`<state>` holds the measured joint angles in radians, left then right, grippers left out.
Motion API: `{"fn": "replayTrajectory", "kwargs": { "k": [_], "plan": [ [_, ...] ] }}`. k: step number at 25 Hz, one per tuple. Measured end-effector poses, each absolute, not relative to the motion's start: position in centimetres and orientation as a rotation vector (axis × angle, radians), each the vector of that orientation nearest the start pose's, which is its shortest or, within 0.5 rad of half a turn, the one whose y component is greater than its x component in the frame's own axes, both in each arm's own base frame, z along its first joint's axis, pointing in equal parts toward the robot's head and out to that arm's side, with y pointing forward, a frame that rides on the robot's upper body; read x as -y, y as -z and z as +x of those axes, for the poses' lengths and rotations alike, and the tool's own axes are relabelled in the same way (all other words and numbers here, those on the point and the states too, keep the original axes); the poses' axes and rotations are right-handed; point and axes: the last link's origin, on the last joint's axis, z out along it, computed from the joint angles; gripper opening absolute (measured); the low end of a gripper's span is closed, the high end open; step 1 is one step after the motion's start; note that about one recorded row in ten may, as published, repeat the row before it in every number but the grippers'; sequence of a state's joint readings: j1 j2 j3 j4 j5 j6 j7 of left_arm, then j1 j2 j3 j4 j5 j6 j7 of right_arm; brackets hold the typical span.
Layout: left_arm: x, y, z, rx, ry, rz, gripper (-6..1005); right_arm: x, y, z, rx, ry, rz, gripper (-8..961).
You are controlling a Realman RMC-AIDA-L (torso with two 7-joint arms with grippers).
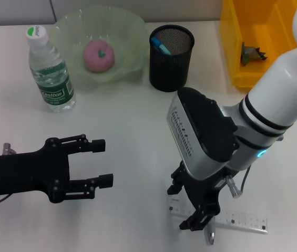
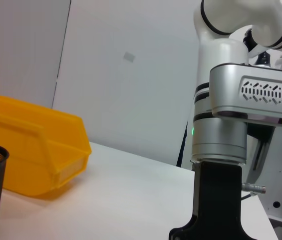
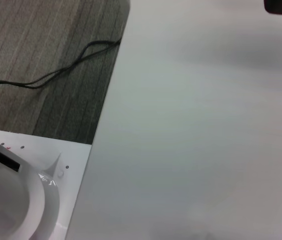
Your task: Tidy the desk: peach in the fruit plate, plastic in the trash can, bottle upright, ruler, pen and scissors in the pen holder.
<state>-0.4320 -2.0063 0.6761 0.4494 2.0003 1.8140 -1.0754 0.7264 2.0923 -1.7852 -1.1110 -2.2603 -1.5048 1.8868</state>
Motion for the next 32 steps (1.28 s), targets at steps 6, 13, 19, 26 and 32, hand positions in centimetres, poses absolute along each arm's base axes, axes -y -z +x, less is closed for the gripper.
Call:
{"fn": "replayTrajectory", "kwargs": {
  "k": [6,13,19,26,32],
  "plan": [
    [-25.9,0.0,-29.2,0.468,0.912,-2.865,776,-29.8,10.3,14.5,0.277,0.638,-3.282,733],
    [-25.8,0.0,-29.3,0.472,0.911,-2.862,776,-29.8,10.4,14.4,0.277,0.634,-3.277,733],
    [-25.8,0.0,-29.2,0.472,0.917,-2.861,775,-29.9,10.3,14.3,0.265,0.624,-3.269,608],
    [-25.8,-0.1,-29.3,0.47,0.915,-2.862,774,-30.0,10.2,14.0,0.262,0.62,-3.264,333],
    [-25.8,-0.2,-29.3,0.463,0.912,-2.862,774,-30.3,9.4,13.5,0.229,0.596,-3.265,268]
  ]
}}
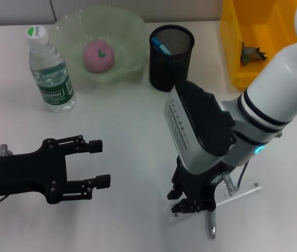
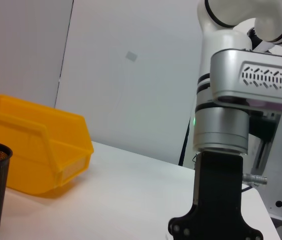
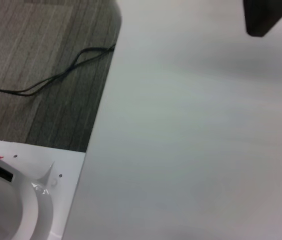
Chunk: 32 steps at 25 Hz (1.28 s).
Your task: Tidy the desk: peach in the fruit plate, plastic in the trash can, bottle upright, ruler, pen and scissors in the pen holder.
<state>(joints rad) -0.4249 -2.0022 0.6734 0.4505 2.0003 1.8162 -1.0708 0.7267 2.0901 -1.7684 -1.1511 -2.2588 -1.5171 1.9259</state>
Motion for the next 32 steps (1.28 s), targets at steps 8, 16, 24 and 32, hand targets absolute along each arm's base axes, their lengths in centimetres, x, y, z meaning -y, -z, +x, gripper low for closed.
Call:
{"fn": "replayTrajectory", "kwargs": {
  "k": [8,16,24,32],
  "plan": [
    [-25.8,-0.2,-29.3,0.455,0.911,-2.862,776,-30.4,9.2,13.6,0.23,0.617,-3.254,207],
    [-25.8,-0.3,-29.3,0.459,0.911,-2.866,776,-30.1,8.9,13.3,0.251,0.63,-3.267,237],
    [-25.7,-0.2,-29.3,0.461,0.912,-2.87,776,-30.1,8.2,13.3,0.305,0.671,-3.245,483],
    [-25.6,-0.1,-29.2,0.465,0.917,-2.872,776,-30.0,8.3,13.5,0.365,0.702,-3.241,508]
  ]
}}
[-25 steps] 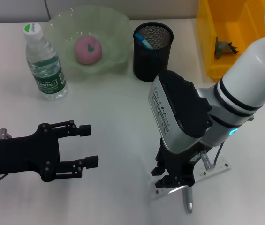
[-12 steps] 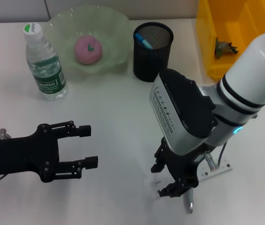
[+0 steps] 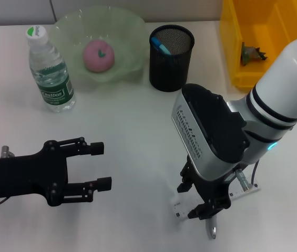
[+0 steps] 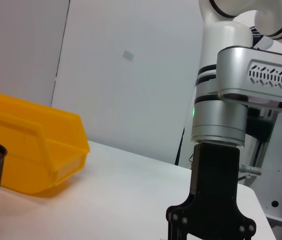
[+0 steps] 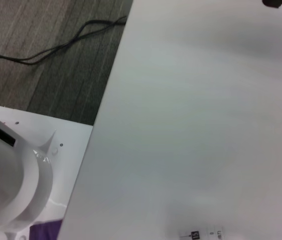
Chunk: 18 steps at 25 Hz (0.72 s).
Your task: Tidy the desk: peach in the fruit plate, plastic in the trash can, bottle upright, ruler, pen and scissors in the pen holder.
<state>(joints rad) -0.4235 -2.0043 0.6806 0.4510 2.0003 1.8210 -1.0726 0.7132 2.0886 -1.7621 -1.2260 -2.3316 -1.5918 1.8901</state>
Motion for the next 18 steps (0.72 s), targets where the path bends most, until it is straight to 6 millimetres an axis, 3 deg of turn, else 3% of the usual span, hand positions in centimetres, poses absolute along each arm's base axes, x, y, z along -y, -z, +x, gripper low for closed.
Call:
{"fn": "replayTrajectory", "kwargs": {
  "k": [9,14,18],
  "plan": [
    [-25.59,-0.06,-29.18,0.468,0.926,-2.87,776,-29.8,8.18,13.21,0.421,0.708,-3.243,511],
    [-25.55,-0.09,-29.17,0.469,0.931,-2.867,776,-29.49,8.57,13.28,0.464,0.736,-3.24,664],
    [-25.53,-0.09,-29.18,0.471,0.932,-2.867,776,-29.32,8.97,13.31,0.502,0.751,-3.231,656]
  ]
}}
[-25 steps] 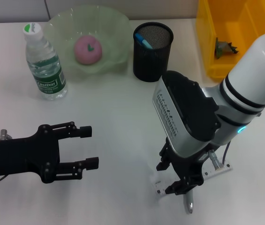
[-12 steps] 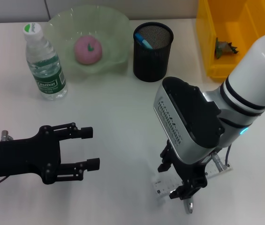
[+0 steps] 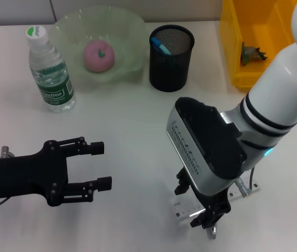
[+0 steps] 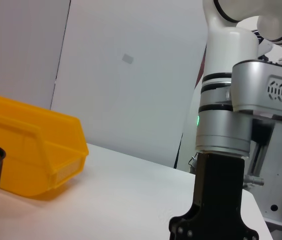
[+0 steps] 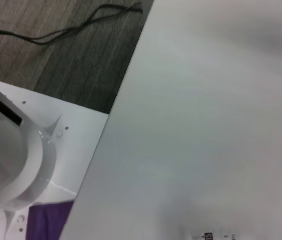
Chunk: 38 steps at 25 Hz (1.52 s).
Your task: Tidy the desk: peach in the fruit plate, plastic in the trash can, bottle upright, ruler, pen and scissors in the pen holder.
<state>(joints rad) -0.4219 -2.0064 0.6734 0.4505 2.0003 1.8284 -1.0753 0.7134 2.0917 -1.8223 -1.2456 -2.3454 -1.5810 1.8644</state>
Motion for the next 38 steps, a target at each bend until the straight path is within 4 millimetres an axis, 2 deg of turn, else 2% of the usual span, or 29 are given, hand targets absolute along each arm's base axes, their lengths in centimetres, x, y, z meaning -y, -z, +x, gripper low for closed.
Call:
{"fn": "replayTrajectory", "kwargs": {
  "k": [8,20,26,28,32,38],
  "plan": [
    [-25.4,-0.1,-29.2,0.477,0.933,-2.866,775,-29.1,9.8,13.4,0.55,0.762,-3.21,640],
    [-25.4,-0.1,-29.3,0.477,0.931,-2.865,775,-29.0,9.9,13.5,0.543,0.757,-3.204,616],
    [-25.4,-0.2,-29.4,0.476,0.926,-2.864,775,-29.1,9.8,13.3,0.526,0.741,-3.199,397],
    [-25.5,-0.3,-29.4,0.475,0.925,-2.864,775,-29.1,9.7,13.1,0.517,0.738,-3.199,391],
    [-25.5,-0.4,-29.3,0.469,0.93,-2.865,775,-29.6,8.7,12.5,0.473,0.69,-3.198,383],
    [-25.7,-0.4,-28.9,0.447,0.941,-2.875,775,-30.5,5.5,11.5,0.323,0.472,-3.23,383]
  ]
}}
